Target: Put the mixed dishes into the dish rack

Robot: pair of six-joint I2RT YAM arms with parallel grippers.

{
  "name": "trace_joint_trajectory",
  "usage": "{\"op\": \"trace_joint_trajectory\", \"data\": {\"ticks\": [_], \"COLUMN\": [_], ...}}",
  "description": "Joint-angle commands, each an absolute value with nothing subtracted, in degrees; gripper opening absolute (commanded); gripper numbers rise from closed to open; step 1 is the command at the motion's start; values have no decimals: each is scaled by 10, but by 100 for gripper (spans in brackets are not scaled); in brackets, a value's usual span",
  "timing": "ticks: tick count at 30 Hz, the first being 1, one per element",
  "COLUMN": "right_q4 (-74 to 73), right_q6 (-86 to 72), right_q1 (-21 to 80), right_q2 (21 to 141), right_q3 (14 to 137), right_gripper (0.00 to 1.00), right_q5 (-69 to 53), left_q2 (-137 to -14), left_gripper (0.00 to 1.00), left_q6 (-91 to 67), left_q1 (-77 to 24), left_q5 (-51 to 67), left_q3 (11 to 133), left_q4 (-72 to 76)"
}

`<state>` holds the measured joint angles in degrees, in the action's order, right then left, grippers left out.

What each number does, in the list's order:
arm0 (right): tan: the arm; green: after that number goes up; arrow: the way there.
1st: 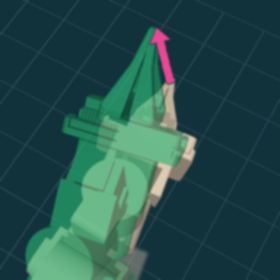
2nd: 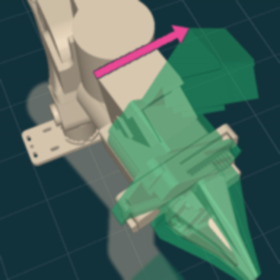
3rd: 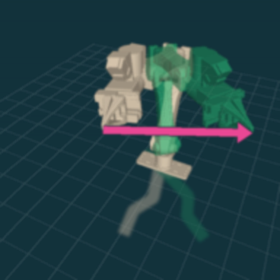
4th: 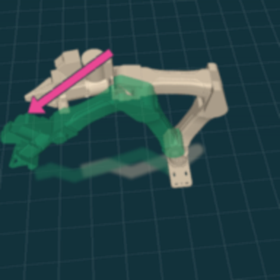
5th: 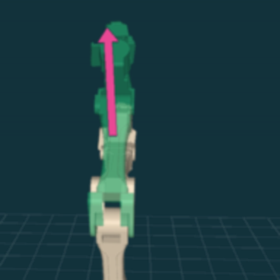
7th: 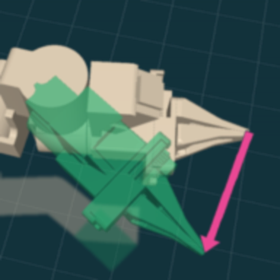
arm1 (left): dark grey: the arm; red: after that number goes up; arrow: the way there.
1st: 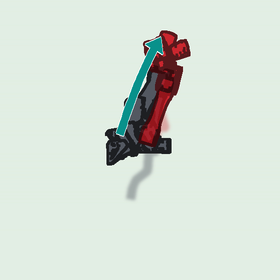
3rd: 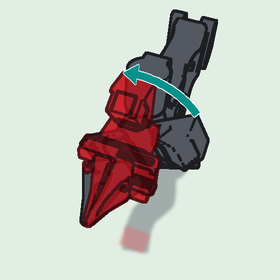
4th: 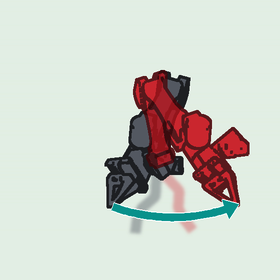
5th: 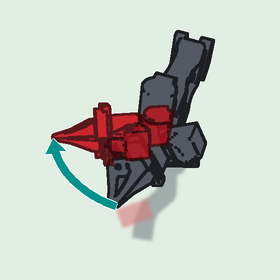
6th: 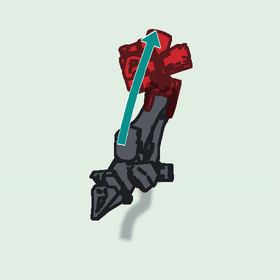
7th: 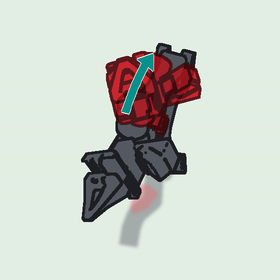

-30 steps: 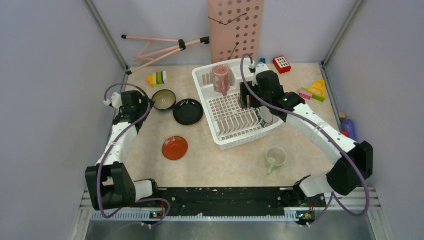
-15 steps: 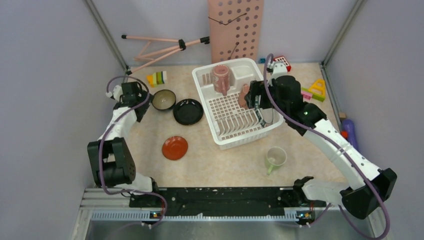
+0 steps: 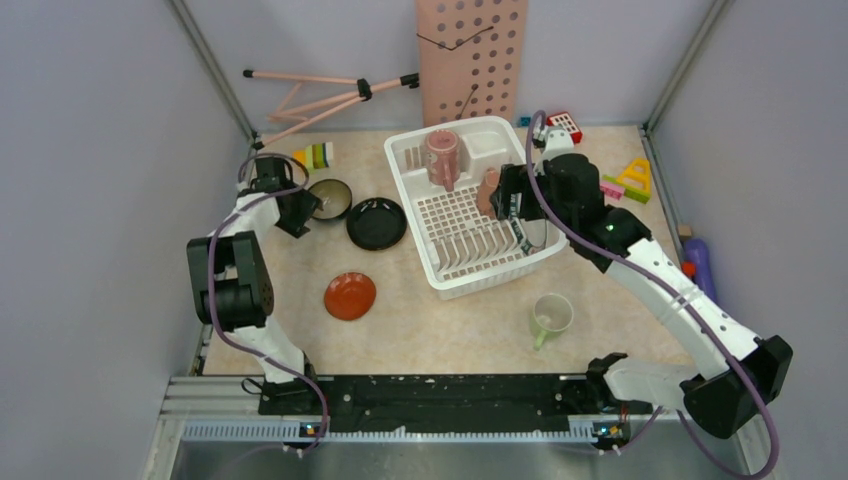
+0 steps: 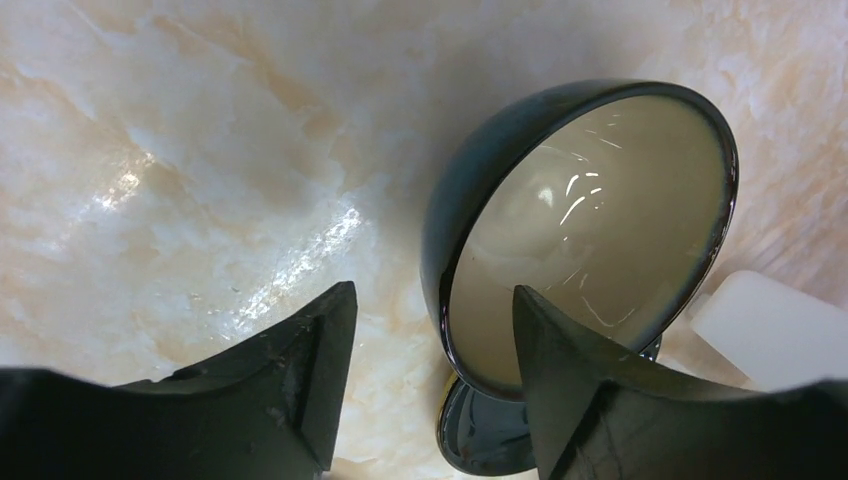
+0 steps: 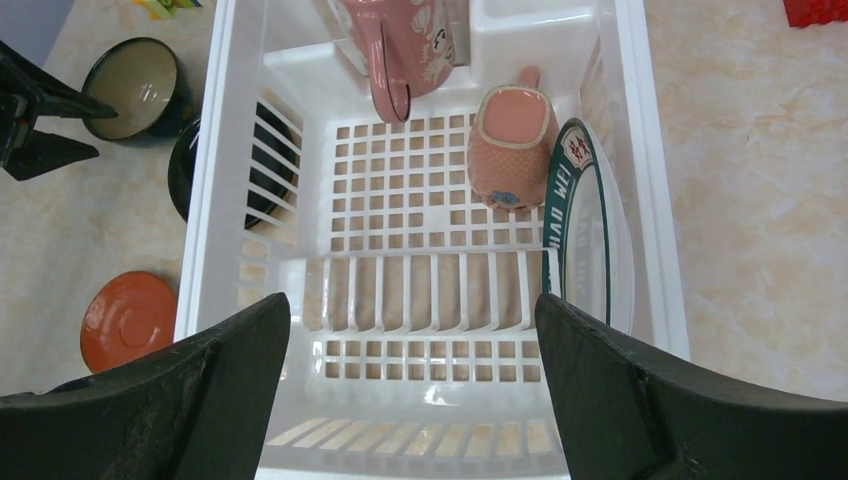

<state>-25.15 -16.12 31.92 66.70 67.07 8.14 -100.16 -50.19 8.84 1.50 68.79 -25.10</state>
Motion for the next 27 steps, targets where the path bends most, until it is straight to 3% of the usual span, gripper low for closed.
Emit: {"op": "trace_joint_trajectory", "data": {"ticks": [1,3,7,11,20,27], "right_q4": [-235,-234,-239,-242,-243,-233], "right_q6": [-170,-171,-171,-171,-166,-145], "right_q1": [313,313,313,313,313,312], "right_q2": [657,655,651,647,645,641], "right_q3": [669,669,671,670,674,686], "right_gripper": [90,90,90,90,89,90], "right_q5": [76,73,72,73,60,-12], "left_q2": [-1009,-1013,-990,-949,-828,-727], "left_gripper": [59,46,8,1,0,0], "left_q6": [-503,-499,-506,-507,-520,-583], "left_q1": [91,91,100,111,115,107], "left_q5": [36,45,35,41,73,216], "left_q3": [683,679,653,637,621,559], "left_q4": [-232,-221,-201,-200,-205,-115]}}
